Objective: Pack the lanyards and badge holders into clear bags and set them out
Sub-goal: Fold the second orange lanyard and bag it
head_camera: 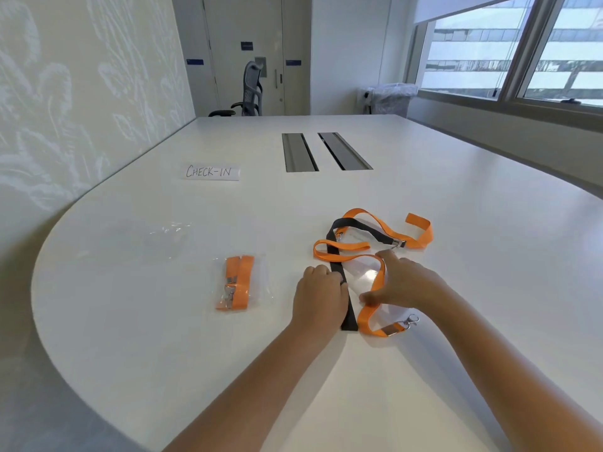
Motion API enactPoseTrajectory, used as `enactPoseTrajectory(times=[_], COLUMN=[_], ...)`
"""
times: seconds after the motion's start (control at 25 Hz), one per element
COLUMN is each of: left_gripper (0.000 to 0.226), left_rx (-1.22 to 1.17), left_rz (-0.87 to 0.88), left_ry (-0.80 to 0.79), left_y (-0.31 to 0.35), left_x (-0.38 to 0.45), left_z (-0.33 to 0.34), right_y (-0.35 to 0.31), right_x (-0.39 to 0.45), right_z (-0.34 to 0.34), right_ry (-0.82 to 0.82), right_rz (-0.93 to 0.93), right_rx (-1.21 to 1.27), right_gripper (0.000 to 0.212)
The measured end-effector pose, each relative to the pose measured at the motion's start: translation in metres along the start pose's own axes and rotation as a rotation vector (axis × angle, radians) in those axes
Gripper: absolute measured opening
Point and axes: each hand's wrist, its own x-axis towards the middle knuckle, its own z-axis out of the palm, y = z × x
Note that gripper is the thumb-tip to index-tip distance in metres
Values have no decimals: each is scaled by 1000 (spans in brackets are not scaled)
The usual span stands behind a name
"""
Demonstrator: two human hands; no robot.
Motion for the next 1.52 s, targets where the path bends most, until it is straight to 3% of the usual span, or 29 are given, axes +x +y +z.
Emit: enactPoseTrajectory(times=[0.16, 0.32, 0.4, 0.48, 0.56, 0.68, 0.76, 0.88, 1.16, 1.32, 1.44, 1.52], left_gripper=[31, 25, 27, 31, 39, 41, 42, 23, 15, 10, 8, 8], left_rx=[-111, -404, -523, -686, -893, -1227, -1417, -1353, -1333, -1434, -1456, -1496], left_rz=[29, 7, -3, -69, -156, -287, -350, -290, -421, -488, -537, -548], left_ry=[66, 182, 160, 110, -19, -172, -234, -260, -108, 22, 82, 69], left_y=[-4, -16, -19, -22, -19, -14, -15, -17, -26, -33, -38, -38], left_x=[6, 8, 8, 8, 7, 8, 8, 8, 17, 20, 22, 22], left_z=[5, 4, 1, -5, -11, -15, -17, -15, -15, -14, -16, -15], right_y=[0, 10, 10, 2, -6, -13, -13, -12, 2, 12, 19, 15], right_x=[3, 4, 3, -2, -5, -6, -4, -3, -2, 3, 7, 2], right_z=[1, -16, -18, -16, -12, -4, 0, 3, -9, -16, -17, -12], right_ry=[23, 192, 239, 174, 107, 103, 184, 319, 587, 628, 582, 610], right_rz=[-11, -20, -18, -40, -94, -139, -151, -173, -236, 16, 181, 86], right_rx=[140, 538, 896, 1205, 1334, 1384, 1322, 1037, 1262, 1464, 1305, 1028], right_gripper=[92, 57, 45, 41, 37, 28, 19, 16, 23, 20, 28, 47])
